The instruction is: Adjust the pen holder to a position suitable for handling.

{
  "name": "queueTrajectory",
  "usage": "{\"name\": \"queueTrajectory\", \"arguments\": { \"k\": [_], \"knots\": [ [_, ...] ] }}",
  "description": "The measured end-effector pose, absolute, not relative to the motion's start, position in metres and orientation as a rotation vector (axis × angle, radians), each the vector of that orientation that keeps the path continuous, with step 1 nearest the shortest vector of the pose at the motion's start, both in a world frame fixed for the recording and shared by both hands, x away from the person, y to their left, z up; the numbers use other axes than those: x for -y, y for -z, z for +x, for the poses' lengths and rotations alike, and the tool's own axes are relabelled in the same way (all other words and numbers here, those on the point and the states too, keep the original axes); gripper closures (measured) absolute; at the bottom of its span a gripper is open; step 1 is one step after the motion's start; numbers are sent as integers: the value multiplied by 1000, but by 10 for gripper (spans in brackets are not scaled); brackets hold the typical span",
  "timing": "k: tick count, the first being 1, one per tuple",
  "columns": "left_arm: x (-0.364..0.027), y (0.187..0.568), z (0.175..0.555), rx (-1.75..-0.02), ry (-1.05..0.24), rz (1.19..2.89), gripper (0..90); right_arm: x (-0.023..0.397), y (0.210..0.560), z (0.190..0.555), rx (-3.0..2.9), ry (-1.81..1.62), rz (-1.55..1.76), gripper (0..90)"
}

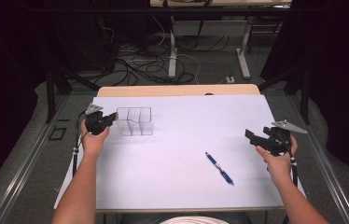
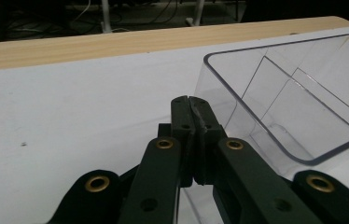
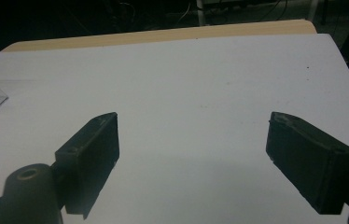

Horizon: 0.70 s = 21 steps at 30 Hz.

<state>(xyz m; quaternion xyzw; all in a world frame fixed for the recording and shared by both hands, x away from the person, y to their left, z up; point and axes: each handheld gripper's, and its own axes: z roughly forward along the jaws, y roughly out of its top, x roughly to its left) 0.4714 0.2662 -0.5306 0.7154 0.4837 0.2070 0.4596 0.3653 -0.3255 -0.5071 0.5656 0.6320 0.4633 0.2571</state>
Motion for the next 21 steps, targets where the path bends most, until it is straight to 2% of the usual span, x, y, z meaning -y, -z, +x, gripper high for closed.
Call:
{"name": "queueTrajectory", "arguments": {
  "k": [21],
  "knots": [
    [-172, 522, 467, -1138, -370, 1797, 899, 323, 507, 364, -1711, -1272, 1537, 170]
  ]
}}
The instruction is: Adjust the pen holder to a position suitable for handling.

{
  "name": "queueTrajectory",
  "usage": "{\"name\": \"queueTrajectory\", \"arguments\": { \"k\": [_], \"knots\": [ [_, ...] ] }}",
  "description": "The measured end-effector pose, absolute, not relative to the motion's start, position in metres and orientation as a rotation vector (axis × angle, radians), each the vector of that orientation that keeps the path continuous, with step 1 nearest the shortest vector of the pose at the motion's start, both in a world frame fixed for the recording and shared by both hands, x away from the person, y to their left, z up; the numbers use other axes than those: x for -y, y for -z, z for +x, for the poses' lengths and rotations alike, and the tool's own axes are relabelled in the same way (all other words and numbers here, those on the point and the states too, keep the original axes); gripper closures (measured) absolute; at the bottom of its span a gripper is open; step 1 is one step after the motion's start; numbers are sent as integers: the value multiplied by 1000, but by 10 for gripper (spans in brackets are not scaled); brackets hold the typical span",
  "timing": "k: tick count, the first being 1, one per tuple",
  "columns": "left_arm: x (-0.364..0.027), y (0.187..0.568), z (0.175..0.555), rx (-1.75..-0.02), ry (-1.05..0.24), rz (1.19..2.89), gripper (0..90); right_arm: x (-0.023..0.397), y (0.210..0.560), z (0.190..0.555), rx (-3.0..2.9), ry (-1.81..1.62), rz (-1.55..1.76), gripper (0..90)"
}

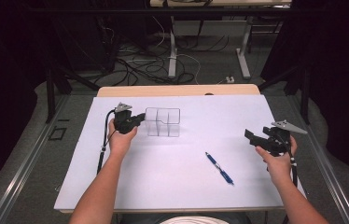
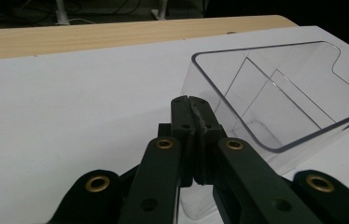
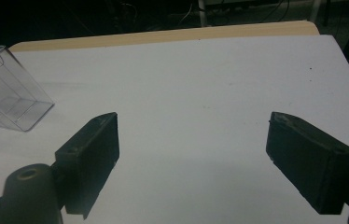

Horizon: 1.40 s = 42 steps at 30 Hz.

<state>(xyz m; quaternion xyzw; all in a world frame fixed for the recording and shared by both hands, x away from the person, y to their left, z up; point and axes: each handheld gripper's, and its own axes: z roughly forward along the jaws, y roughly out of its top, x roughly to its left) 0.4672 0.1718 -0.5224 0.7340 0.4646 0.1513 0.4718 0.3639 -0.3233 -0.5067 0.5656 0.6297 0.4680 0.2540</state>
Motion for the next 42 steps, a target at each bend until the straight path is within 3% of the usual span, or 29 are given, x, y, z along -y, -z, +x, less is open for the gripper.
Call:
{"name": "queueTrajectory", "arguments": {
  "k": [11, 30, 42],
  "knots": [
    [-142, 521, 456, -1142, -324, 1791, 899, 323, 507, 364, -1715, -1269, 1530, 170],
    [-133, 518, 455, -1102, -312, 1766, 897, 321, 506, 363, -1729, -1266, 1525, 170],
    [-151, 498, 441, -1073, -377, 1738, 741, 315, 503, 362, -1758, -1255, 1446, 192]
  ]
}}
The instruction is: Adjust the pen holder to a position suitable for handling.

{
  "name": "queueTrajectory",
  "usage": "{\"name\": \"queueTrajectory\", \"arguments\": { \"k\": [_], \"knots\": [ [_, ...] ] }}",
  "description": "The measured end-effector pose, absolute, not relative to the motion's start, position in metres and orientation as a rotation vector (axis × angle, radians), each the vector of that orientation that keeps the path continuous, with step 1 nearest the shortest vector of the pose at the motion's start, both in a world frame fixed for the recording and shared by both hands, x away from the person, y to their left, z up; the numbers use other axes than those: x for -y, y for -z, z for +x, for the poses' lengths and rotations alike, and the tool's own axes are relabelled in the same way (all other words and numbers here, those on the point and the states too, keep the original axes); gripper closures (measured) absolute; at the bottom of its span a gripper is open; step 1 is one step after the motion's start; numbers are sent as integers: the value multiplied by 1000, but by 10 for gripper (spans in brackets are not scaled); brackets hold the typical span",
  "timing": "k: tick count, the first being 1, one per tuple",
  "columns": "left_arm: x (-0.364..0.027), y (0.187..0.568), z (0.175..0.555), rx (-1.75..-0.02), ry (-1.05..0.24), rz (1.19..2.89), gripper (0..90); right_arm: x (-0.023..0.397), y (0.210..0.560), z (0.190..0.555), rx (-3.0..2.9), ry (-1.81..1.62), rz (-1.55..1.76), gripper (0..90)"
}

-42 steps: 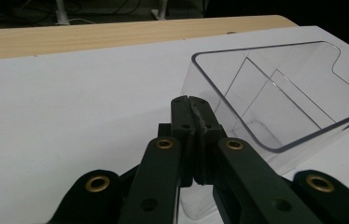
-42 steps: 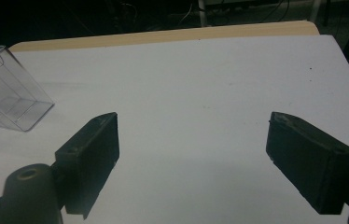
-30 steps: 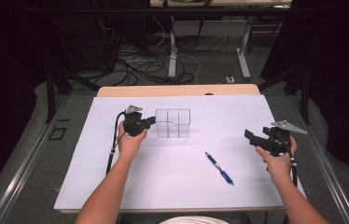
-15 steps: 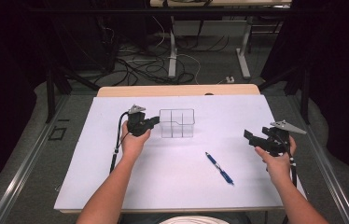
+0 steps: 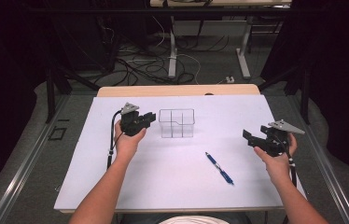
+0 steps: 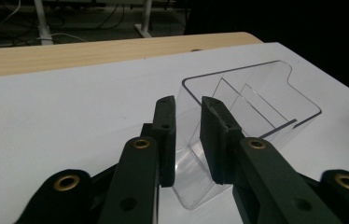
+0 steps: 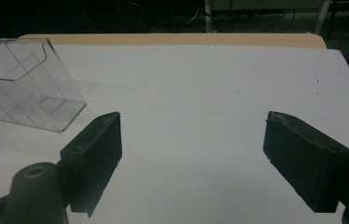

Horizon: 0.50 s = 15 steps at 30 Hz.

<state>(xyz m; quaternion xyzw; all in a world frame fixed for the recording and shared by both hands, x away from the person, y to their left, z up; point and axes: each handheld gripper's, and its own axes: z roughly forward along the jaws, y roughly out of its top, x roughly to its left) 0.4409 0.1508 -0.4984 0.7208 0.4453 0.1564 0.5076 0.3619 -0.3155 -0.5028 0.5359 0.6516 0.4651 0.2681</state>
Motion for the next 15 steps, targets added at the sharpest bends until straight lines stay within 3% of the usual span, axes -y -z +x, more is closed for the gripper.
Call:
{"name": "queueTrajectory", "arguments": {
  "k": [15],
  "knots": [
    [-172, 487, 424, -1073, -390, 1720, 480, 306, 499, 362, -1821, -1253, 1402, 191]
  ]
}}
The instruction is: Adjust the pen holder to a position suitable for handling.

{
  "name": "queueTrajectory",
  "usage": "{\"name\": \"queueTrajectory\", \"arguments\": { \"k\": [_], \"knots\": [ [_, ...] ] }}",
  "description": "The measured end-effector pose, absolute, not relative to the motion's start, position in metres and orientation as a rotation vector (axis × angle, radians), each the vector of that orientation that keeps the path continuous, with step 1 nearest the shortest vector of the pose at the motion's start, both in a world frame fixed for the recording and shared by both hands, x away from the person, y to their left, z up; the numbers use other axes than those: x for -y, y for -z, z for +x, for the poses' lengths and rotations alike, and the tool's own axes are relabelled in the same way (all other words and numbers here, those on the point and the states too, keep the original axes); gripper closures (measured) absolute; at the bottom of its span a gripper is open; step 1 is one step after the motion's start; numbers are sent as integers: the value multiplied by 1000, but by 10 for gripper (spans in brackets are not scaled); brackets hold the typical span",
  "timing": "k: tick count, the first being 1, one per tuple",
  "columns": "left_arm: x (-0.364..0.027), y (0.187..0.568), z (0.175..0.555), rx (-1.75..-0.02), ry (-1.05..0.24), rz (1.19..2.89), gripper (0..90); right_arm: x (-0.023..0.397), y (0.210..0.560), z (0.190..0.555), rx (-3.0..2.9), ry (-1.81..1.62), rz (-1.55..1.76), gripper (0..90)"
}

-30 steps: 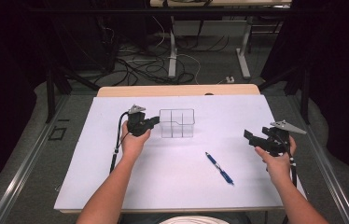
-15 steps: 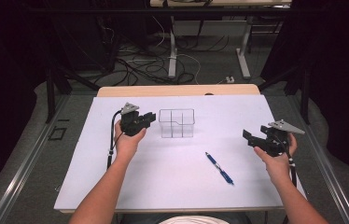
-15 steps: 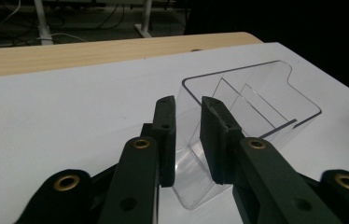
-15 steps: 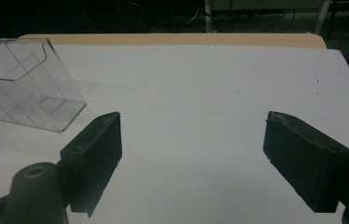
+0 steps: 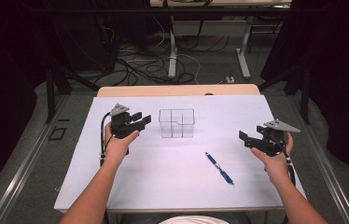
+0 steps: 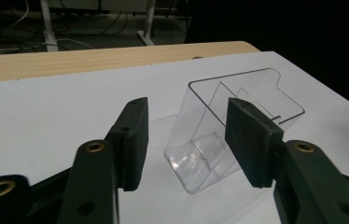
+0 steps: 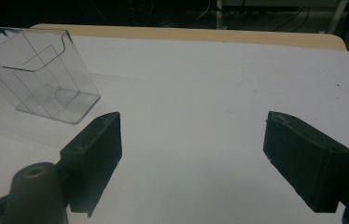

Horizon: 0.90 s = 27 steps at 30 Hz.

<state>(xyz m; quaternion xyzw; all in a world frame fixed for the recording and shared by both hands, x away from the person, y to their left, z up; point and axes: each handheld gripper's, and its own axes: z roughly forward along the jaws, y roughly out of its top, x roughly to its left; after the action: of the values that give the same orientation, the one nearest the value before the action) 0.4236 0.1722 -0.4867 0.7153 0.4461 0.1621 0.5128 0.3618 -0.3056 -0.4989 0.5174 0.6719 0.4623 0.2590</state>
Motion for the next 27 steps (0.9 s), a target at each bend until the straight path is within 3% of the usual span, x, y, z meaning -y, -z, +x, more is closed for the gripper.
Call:
{"name": "queueTrajectory", "arguments": {
  "k": [9, 20, 27],
  "knots": [
    [-183, 482, 408, -1061, -420, 1704, 311, 303, 494, 358, -1800, -1264, 1379, 186],
    [-198, 482, 382, -1063, -425, 1667, 250, 295, 493, 357, -1829, -1273, 1353, 149],
    [-204, 486, 368, -1069, -486, 1666, 153, 289, 494, 357, -1856, -1264, 1352, 145]
  ]
}}
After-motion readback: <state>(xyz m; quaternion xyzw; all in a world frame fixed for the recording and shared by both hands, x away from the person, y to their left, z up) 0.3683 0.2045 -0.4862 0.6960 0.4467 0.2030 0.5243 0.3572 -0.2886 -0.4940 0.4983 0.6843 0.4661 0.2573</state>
